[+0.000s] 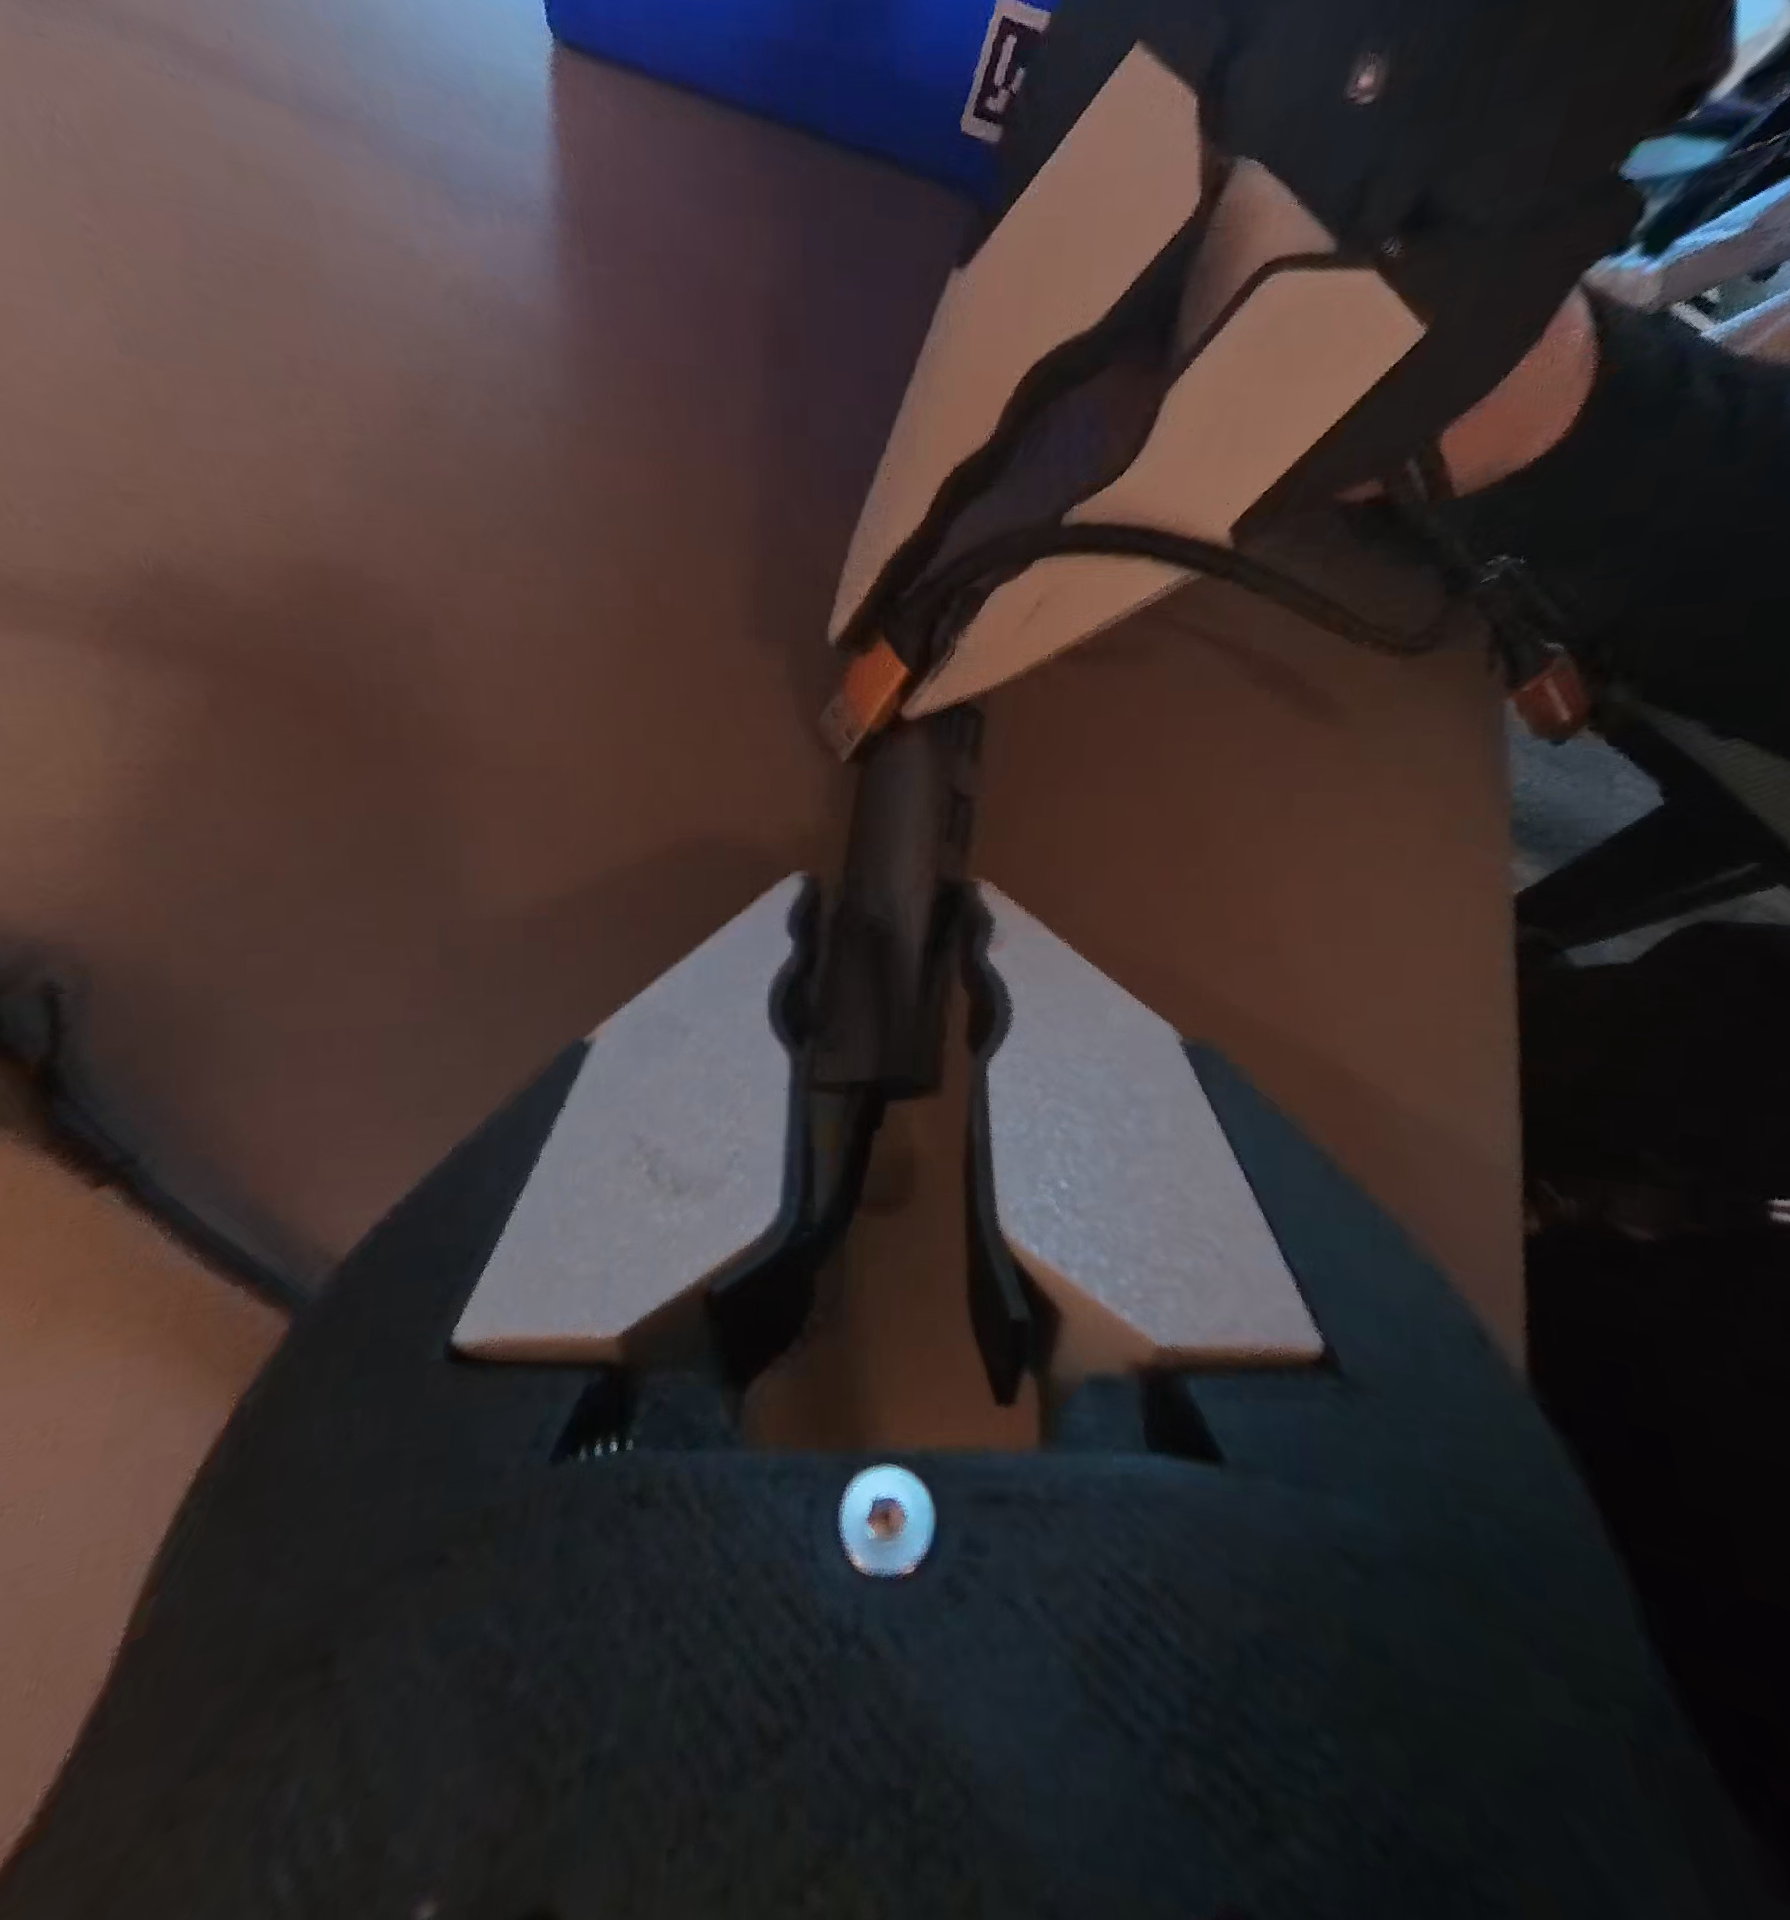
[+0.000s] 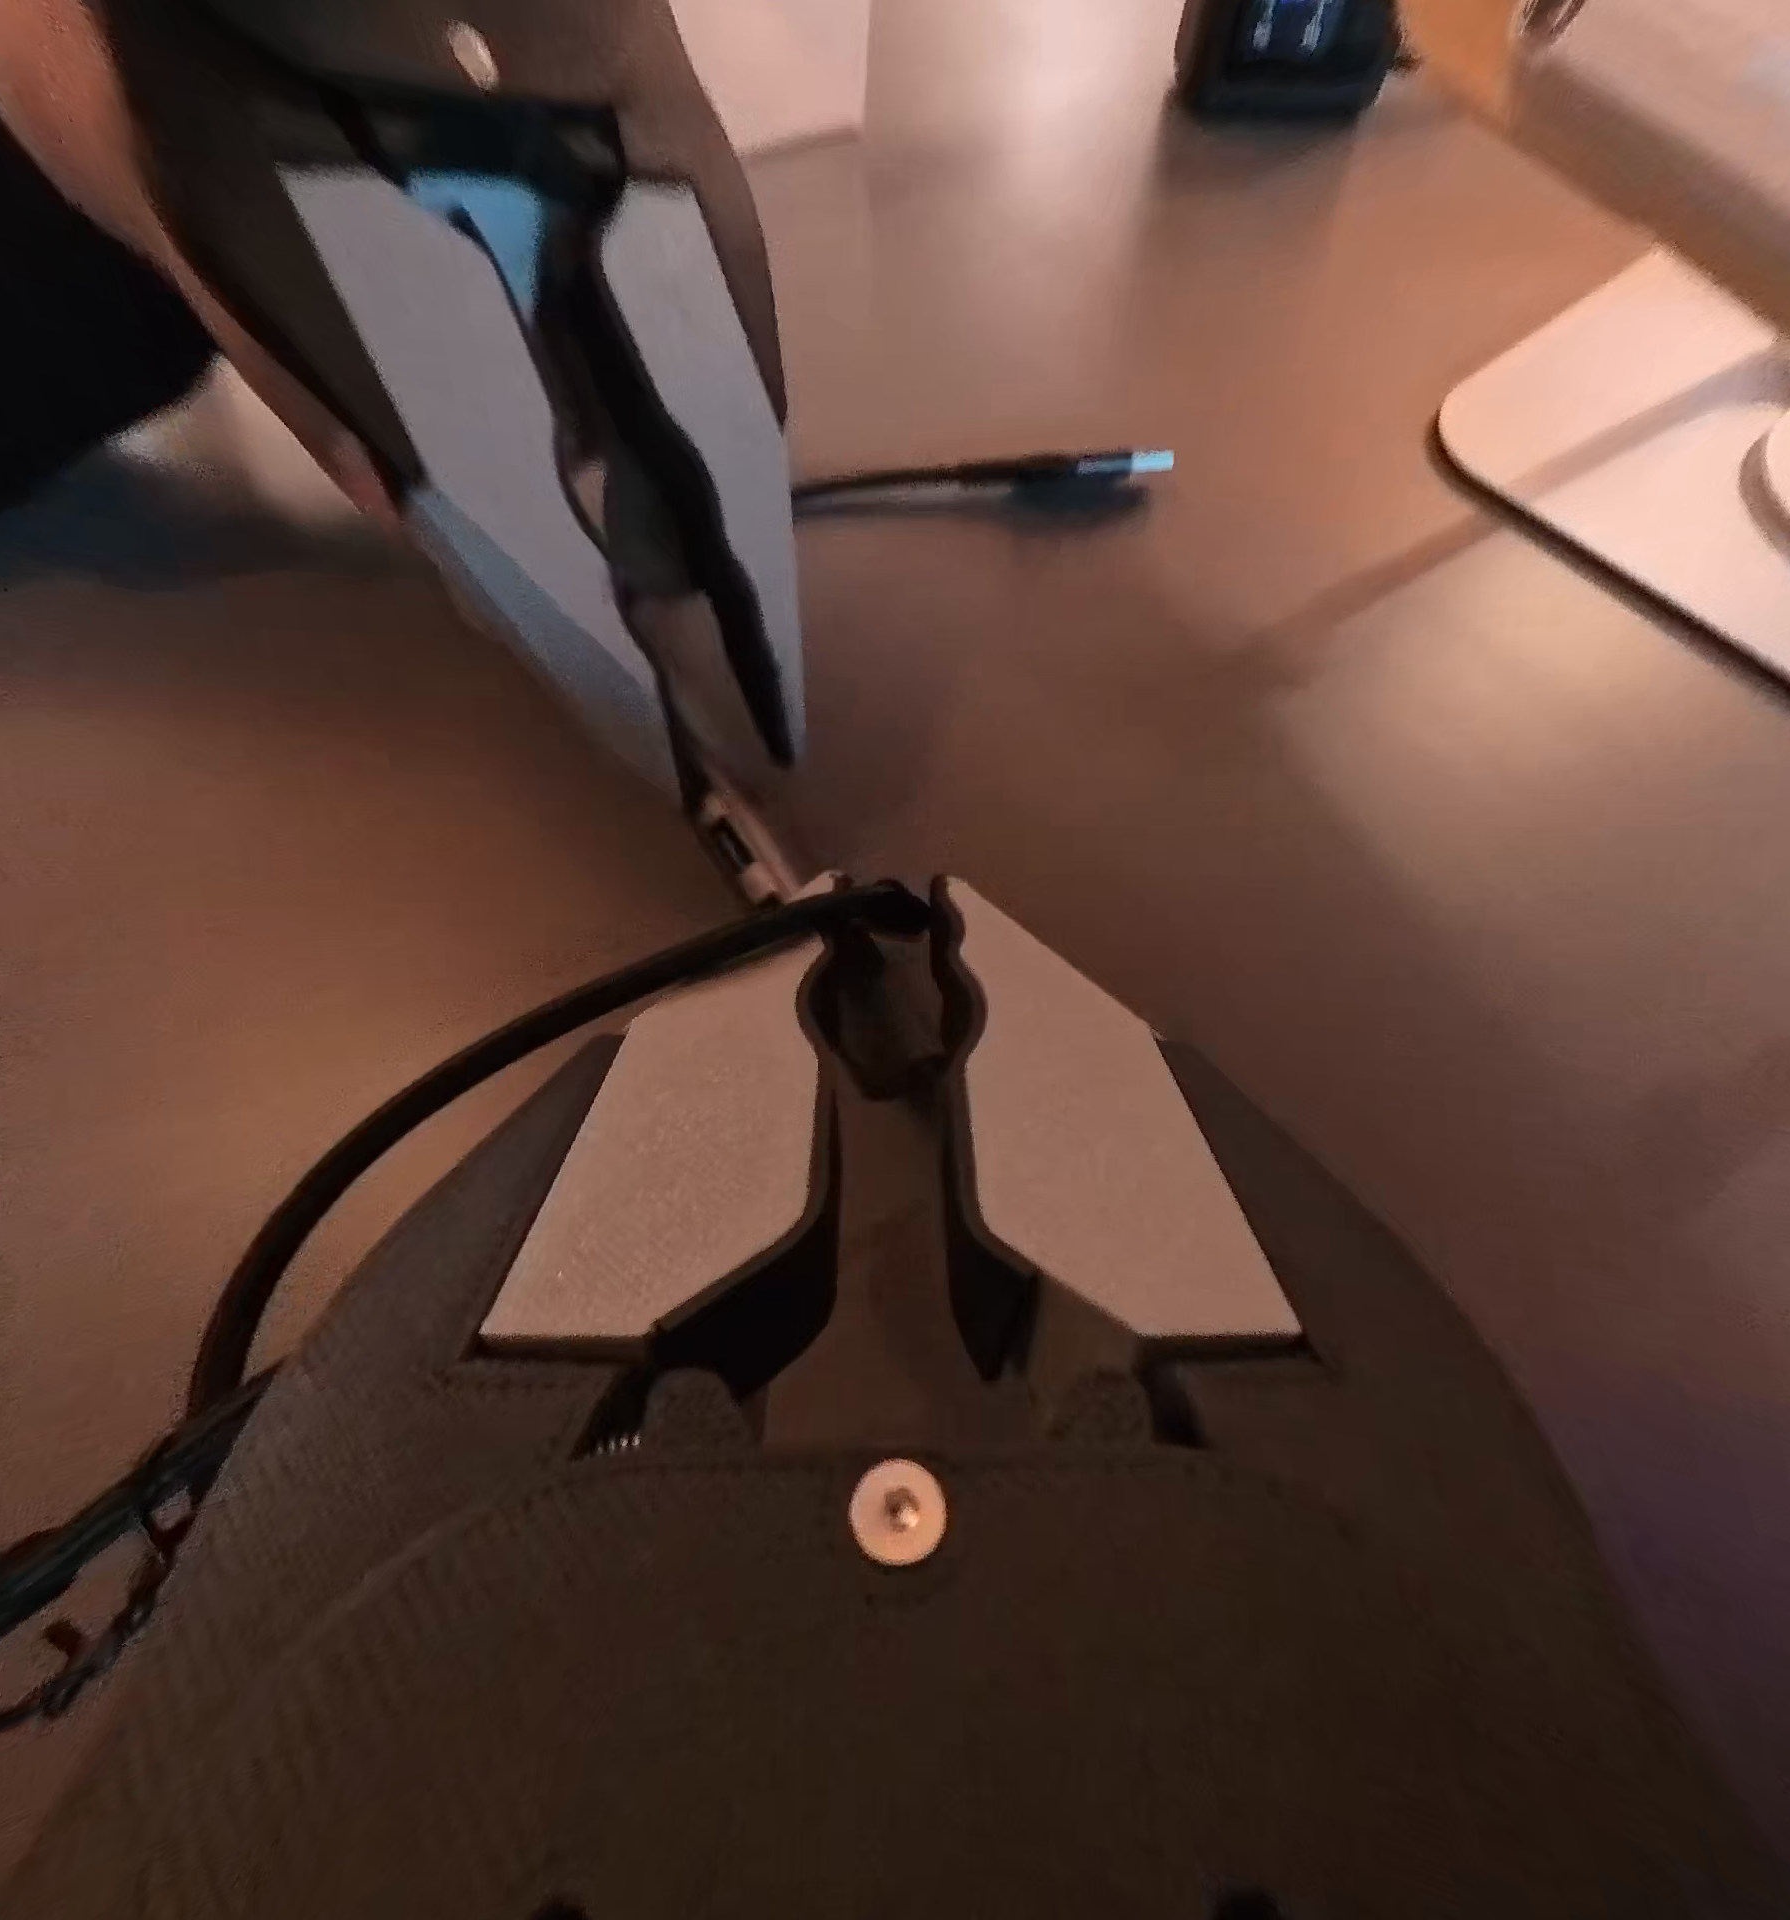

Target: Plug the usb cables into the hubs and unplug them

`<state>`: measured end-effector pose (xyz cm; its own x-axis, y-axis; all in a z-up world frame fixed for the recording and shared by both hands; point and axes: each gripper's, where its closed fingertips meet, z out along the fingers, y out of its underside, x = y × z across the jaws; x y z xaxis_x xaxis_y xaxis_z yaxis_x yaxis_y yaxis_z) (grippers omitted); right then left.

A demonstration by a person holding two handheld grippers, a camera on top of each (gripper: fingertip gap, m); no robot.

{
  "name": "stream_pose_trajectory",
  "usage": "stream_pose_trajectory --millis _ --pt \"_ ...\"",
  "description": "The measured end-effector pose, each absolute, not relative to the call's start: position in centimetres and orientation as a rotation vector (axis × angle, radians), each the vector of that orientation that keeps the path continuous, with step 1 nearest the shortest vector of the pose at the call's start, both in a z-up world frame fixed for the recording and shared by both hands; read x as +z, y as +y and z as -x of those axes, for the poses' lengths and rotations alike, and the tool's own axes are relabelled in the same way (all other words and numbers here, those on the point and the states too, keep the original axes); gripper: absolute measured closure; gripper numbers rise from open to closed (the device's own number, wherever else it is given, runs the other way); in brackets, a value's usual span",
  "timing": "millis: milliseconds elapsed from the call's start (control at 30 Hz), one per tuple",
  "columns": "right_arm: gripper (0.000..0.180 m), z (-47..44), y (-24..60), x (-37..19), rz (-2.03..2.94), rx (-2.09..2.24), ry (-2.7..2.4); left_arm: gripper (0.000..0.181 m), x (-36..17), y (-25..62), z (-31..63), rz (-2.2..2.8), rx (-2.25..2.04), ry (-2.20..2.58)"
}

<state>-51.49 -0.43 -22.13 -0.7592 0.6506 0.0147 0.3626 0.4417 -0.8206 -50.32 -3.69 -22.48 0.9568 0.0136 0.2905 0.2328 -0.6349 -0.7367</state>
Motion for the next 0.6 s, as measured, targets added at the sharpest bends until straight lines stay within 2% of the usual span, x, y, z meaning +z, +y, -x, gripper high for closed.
stream_pose_trajectory --millis 100,200,333,467,600 --pt "0.167 51.5 -0.8 -22.4 0.849 1.221 -2.38 0.138 -22.3 -4.2 50.9 2.255 -0.213 -0.143" --pt "0.167 51.7 -0.6 -22.3 0.867 1.219 -2.371 0.151 -22.8 -4.3 50.5 2.278 -0.175 -0.087" --pt "0.167 51.3 -0.3 -20.8 0.817 1.291 -2.325 0.142 -22.8 -4.7 50.2 2.306 -0.173 -0.052" --pt "0.168 48.5 -1.9 -18.0 0.581 1.48 -2.328 0.122 -21.0 -5.3 49.5 2.239 -0.141 0.017" --pt "0.168 48.2 -2.2 -19.1 0.522 1.371 -2.371 0.112 -23.1 -5.6 49.6 2.349 0.11 0.125"
